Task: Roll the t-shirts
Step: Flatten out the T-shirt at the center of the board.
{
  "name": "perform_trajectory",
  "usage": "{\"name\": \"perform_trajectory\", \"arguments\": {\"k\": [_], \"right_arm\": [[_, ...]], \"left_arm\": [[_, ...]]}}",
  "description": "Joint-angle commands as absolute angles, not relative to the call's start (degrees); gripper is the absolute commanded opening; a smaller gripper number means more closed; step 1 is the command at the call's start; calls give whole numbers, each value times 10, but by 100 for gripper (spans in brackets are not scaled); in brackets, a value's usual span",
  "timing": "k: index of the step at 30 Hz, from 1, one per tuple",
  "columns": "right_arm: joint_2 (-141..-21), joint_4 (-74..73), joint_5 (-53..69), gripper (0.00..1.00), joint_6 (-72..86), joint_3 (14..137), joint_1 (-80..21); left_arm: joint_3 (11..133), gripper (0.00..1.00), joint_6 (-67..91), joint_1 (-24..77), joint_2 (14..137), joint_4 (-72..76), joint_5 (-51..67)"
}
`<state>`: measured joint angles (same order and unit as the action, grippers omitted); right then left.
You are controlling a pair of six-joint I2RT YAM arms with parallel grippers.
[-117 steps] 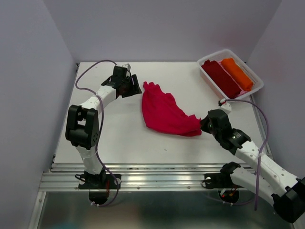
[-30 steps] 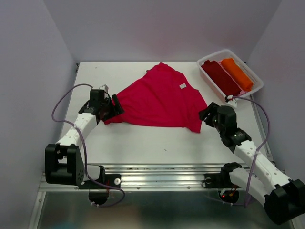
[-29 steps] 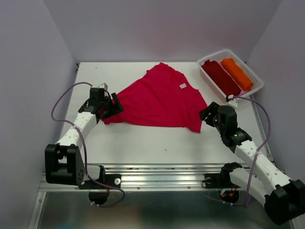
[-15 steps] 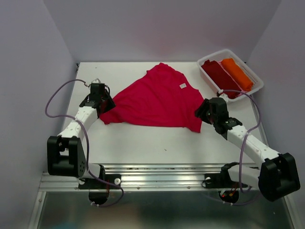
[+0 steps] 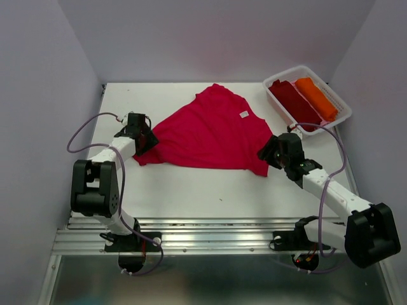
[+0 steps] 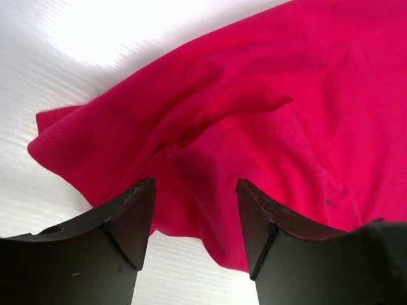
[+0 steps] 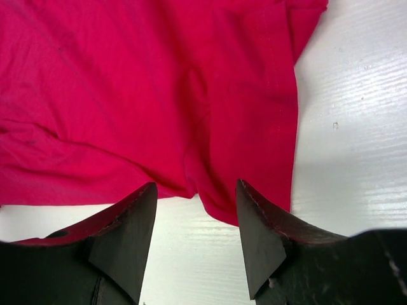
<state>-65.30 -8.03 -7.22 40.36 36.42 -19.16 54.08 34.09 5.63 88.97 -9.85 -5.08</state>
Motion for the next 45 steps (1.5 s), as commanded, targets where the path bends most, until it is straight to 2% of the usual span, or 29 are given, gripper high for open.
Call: {"name": "perform_trajectory", "arguments": {"k": [1,4,5,6,14,15,16,17,19,20,22,27,30,32,34,35,36,39,45], "right_arm": [[-632,-47,-76,58,412,346,-190],[-619,-45,-83,58,411,341,-190],[-619,-45,-83,58,410,341,-190],[-619,-45,-83,58,409,341,-190],[-580,-44,-96,58,429,317,-190],[-570,-44,-102,58,430,310,-190],[-566,-44,-105,58,430,307,-190],[-563,-44,-108,58,428,304,-190],[-568,-44,-113,58,426,299,-190],[-572,-44,-114,59,425,299,-190],[-586,-44,-112,59,423,301,-190],[-613,-43,-108,59,415,313,-190],[-632,-42,-108,59,405,324,-190],[-642,-42,-107,59,403,330,-190],[-649,-41,-101,59,404,330,-190],[-652,-42,-96,60,405,331,-190],[-661,-42,-84,61,407,330,-190],[-677,-43,-65,62,418,326,-190],[-692,-40,-33,65,441,320,-178]], "left_arm": [[548,61,354,57,905,-94,-59],[548,36,357,58,905,-99,-60],[548,13,359,61,891,-103,-63],[546,2,359,63,881,-104,-66],[502,0,376,117,746,-204,-84],[491,1,384,140,722,-216,-79],[469,8,397,151,711,-248,-69],[458,29,412,164,701,-259,-59],[425,52,459,206,677,-276,-36],[418,59,472,218,669,-286,-20],[423,60,496,230,646,-311,-44],[487,51,495,229,577,-340,-196],[508,43,469,225,584,-304,-239],[514,43,456,217,619,-274,-247],[518,50,429,213,654,-245,-226],[520,72,417,212,694,-237,-212],[525,74,411,207,717,-236,-202],[531,78,402,203,778,-218,-186],[521,71,381,193,823,-142,-159]]}}
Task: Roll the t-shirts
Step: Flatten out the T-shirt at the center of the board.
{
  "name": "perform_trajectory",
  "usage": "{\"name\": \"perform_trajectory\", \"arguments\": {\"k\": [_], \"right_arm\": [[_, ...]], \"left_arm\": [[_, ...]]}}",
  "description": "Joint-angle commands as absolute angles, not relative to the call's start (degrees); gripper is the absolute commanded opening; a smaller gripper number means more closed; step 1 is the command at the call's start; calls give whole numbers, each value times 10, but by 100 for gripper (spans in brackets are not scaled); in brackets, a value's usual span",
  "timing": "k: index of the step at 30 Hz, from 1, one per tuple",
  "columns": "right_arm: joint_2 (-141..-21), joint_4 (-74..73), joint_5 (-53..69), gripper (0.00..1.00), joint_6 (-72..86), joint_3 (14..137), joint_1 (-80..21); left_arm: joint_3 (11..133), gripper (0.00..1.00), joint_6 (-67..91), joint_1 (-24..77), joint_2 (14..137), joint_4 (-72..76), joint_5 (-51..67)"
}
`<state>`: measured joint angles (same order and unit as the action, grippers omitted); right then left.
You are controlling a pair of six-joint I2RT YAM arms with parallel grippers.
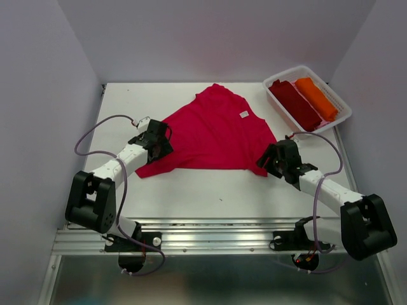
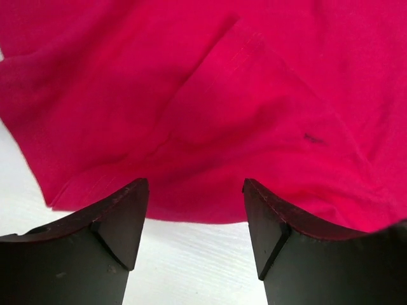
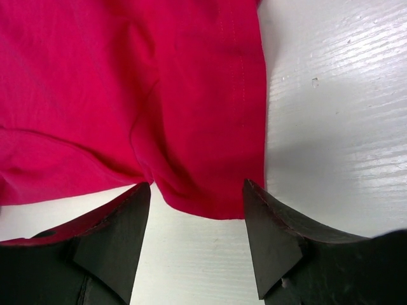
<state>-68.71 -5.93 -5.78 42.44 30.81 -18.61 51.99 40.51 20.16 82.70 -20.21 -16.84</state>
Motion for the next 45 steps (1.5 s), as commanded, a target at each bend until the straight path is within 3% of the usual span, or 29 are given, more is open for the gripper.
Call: {"name": "perform_trajectory", "arguments": {"k": [1,10,13,16,17,18,26,28,29,30,32,33,40,45], "right_arm": [[-699,-40,-35,66,446,320,-178],[-662,-75,-102,62,459,297,-178],[-644,-97,-123,62,475,287,-178],[-628,-100,-113,65,506,267,-172],[-626,-100,-108,65,518,262,-172],[-624,-98,-105,66,530,257,-172],[-667,23,-20,59,590,217,-172],[-692,60,-18,40,596,214,-172],[-692,70,-21,40,597,215,-172],[-700,78,-25,25,596,218,-172],[-726,83,-55,4,580,247,-172],[-736,82,-67,1,572,261,-172],[-652,16,-122,1,496,367,-172],[-551,-43,-119,1,465,318,-172]], "left_arm": [[522,70,377,189,832,-138,-153],[482,58,376,175,890,-106,-142],[474,46,380,171,896,-91,-127],[474,23,381,171,905,-87,-121],[477,7,380,171,911,-87,-118],[480,0,379,171,915,-88,-117],[523,0,369,164,923,-101,-119],[545,0,362,164,927,-109,-128],[554,0,362,164,930,-109,-128],[563,0,359,163,936,-112,-134],[594,0,353,155,944,-112,-132],[605,0,350,145,947,-106,-127],[756,0,266,137,936,-137,-129],[695,0,233,136,813,-118,-137]]}}
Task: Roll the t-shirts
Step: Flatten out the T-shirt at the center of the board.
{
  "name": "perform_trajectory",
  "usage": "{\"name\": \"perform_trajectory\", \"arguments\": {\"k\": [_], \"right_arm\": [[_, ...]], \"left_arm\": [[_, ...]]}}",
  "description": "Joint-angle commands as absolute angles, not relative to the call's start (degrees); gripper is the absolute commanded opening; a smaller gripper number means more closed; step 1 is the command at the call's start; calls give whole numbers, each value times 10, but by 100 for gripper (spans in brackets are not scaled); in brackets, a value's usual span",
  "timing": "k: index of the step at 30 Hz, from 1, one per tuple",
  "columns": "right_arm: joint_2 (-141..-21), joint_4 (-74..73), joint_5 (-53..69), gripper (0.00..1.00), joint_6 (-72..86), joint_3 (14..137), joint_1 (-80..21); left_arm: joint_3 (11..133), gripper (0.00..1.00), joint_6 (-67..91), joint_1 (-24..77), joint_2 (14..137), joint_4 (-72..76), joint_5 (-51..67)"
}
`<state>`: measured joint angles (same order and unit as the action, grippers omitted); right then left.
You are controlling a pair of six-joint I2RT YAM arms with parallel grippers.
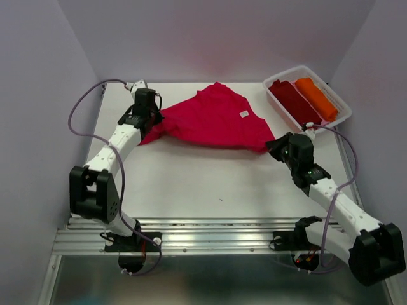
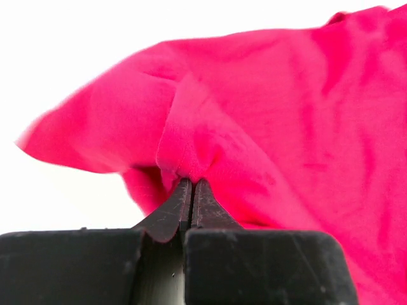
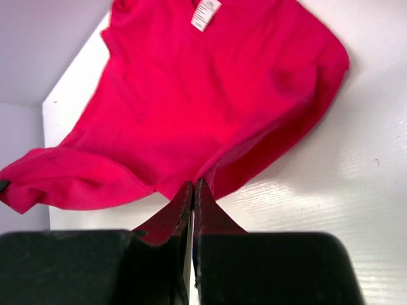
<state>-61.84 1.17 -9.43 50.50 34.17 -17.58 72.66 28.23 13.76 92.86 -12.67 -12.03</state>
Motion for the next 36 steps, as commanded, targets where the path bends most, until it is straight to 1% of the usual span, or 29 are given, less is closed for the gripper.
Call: {"name": "perform_trajectory", "arguments": {"k": [1,2,3,4,5,6,7,8,9,10,11,12,13,14,15,17,19,21,23,25,26,27,29,32,33,36], "right_arm": [[-535,-53,-110,1,466,303,-172],[-519,-69,-86,1,471,288,-172],[-488,-79,-72,1,477,254,-172],[-474,-91,-40,1,493,237,-172],[-459,-97,-22,1,503,220,-172],[-436,-105,-10,1,514,189,-172],[-427,-110,-3,5,524,176,-172],[-414,-122,26,35,538,166,-172],[-414,-133,28,47,542,159,-172],[-407,-144,25,52,543,156,-172],[-404,-173,4,60,541,163,-172],[-403,-189,-40,63,536,180,-172],[-403,-200,-40,64,536,180,-172],[-406,-210,-69,64,527,198,-172],[-409,-211,-80,64,525,206,-172],[-424,-208,-113,64,519,228,-172],[-440,-205,-146,64,512,243,-172],[-467,-195,-161,64,503,267,-172],[-490,-178,-171,64,491,279,-172],[-507,-164,-171,64,484,291,-172],[-516,-153,-164,64,480,294,-172],[-525,-147,-159,64,476,296,-172],[-547,-138,-144,64,474,301,-172],[-559,-126,-128,64,473,297,-172],[-559,-122,-126,64,473,294,-172],[-561,-120,-120,64,472,291,-172]], "left_arm": [[677,1,231,136,797,-117,-139],[636,10,232,135,782,-124,-142],[616,42,235,134,771,-130,-145],[585,63,237,131,756,-138,-146],[574,82,245,127,752,-153,-144],[568,89,249,118,752,-159,-142],[568,89,253,114,753,-166,-143],[576,89,258,113,755,-172,-145],[584,89,261,113,755,-173,-146],[591,87,265,113,755,-173,-145],[608,83,266,113,756,-168,-140],[617,80,270,113,758,-168,-137],[624,77,272,113,760,-167,-135],[635,70,272,113,764,-164,-132],[639,67,272,114,772,-163,-130],[647,56,272,122,786,-164,-124],[649,44,274,135,803,-170,-127],[648,26,288,156,819,-185,-151],[636,12,312,169,833,-198,-170],[625,13,323,169,845,-192,-164],[621,18,326,170,853,-188,-164],[619,24,333,170,874,-187,-164],[626,26,332,177,896,-191,-183],[629,36,334,185,927,-182,-197],[636,42,334,185,944,-178,-202],[661,46,330,185,970,-178,-199]]}}
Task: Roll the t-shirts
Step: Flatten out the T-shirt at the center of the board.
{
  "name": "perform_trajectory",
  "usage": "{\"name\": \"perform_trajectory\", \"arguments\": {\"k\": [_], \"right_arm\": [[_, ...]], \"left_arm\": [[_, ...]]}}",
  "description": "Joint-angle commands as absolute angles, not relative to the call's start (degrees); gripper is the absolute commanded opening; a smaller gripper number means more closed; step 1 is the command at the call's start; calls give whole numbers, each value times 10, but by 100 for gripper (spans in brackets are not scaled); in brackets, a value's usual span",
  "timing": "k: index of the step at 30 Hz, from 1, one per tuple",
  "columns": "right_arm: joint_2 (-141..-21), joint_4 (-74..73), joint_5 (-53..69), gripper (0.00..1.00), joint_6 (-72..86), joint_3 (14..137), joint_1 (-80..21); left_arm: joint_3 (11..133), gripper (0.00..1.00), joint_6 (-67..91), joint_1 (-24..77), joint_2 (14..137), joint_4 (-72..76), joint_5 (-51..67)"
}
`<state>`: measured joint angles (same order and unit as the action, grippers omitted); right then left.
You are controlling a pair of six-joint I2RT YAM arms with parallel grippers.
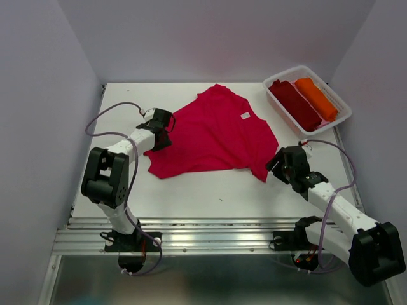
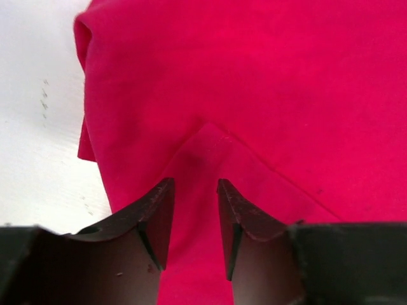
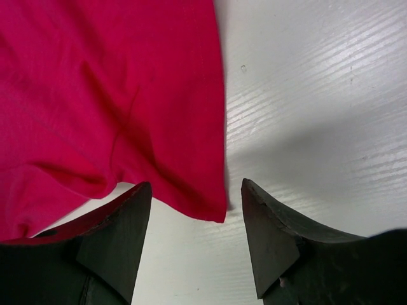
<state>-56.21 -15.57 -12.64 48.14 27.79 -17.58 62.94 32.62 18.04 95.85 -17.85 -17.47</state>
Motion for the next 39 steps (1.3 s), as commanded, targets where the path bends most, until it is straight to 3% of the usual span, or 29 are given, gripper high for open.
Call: {"name": "perform_trajectory", "arguments": {"k": [1,5,20,28,35,39], "right_arm": [[-562,-120,-119,64,471,291,-172],[-556,-120,-118,65,468,288,-172],[-557,-120,-102,65,468,285,-172],[-557,-119,-98,65,469,282,-172],[-548,-120,-100,65,469,278,-172],[-547,-120,-99,65,467,277,-172]], "left_arm": [[665,46,329,185,985,-176,-198],[686,52,327,185,1023,-176,-198],[714,50,328,182,1053,-163,-221],[708,35,331,182,1053,-158,-208],[701,37,327,182,1044,-156,-201],[700,22,326,182,1051,-161,-194]]}}
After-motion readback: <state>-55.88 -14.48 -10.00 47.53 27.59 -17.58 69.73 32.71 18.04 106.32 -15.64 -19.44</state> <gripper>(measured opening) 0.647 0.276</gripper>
